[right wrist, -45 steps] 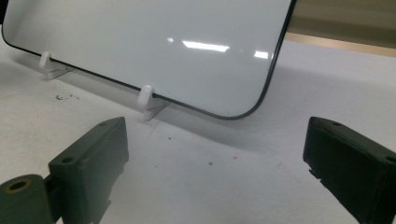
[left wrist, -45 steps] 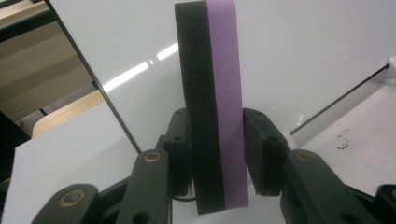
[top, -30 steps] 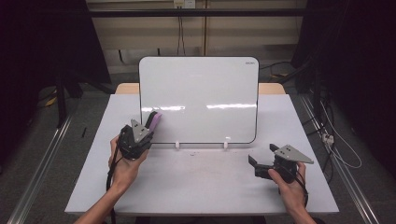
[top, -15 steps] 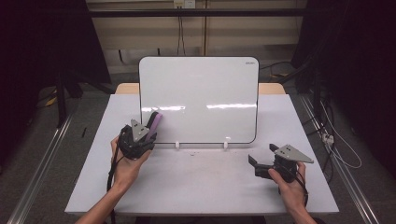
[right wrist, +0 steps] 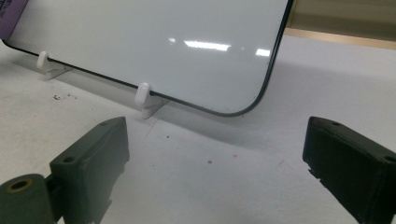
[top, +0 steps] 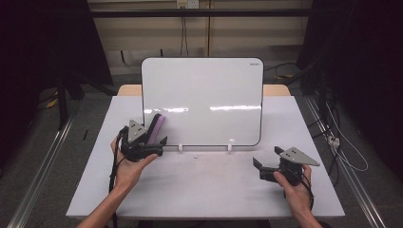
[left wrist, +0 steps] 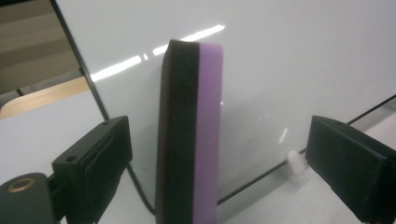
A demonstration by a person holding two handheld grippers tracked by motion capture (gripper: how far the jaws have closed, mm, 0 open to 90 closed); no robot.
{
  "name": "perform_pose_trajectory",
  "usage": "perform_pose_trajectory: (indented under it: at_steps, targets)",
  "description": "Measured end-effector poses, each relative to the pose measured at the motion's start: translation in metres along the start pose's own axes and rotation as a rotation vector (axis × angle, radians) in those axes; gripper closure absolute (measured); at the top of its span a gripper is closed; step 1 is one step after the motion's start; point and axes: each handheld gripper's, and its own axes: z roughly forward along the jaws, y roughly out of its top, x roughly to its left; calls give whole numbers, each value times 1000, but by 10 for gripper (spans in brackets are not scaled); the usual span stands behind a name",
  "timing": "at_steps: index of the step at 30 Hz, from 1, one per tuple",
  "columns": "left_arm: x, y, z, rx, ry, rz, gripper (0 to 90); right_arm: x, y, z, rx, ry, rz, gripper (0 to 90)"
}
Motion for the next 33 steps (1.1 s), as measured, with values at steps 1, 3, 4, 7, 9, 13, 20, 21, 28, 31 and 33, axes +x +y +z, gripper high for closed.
perform_pose_trajectory:
  at_steps: [1, 3, 4, 7, 9, 13, 20, 21, 28, 31, 33]
  targets:
    - [0, 0, -1, 5, -11, 5, 58, 0, 0, 0, 1, -2, 2, 72]
    - [0, 0, -4, -8, -44, -22, 40, -1, 0, 0, -3, -3, 5, 72]
    - [0, 0, -6, -5, -58, -25, 42, -1, 0, 0, -5, -3, 4, 72]
    - [-1, -4, -12, -27, -89, -52, 42, -1, 0, 0, -4, 1, 6, 72]
    - [0, -6, -15, -40, -98, -66, 41, 0, -1, 0, -1, 4, 4, 72]
    - [2, -9, -21, -38, -92, -99, 46, -1, 0, 0, -5, 1, 6, 72]
    - [0, -16, -36, -27, -100, -77, 60, -1, -1, -2, -4, -1, 10, 72]
    - [-1, -17, -39, -21, -100, -69, 60, -1, -1, -2, -5, -3, 10, 72]
    - [-1, -28, -51, 4, -87, -52, 60, -2, -2, -3, -6, -2, 13, 73]
    - [1, -33, -56, -2, -48, -58, 59, -2, -2, -2, 0, -6, 12, 75]
    - [2, -37, -61, 0, -28, -74, 54, -2, -2, -3, -1, -8, 13, 75]
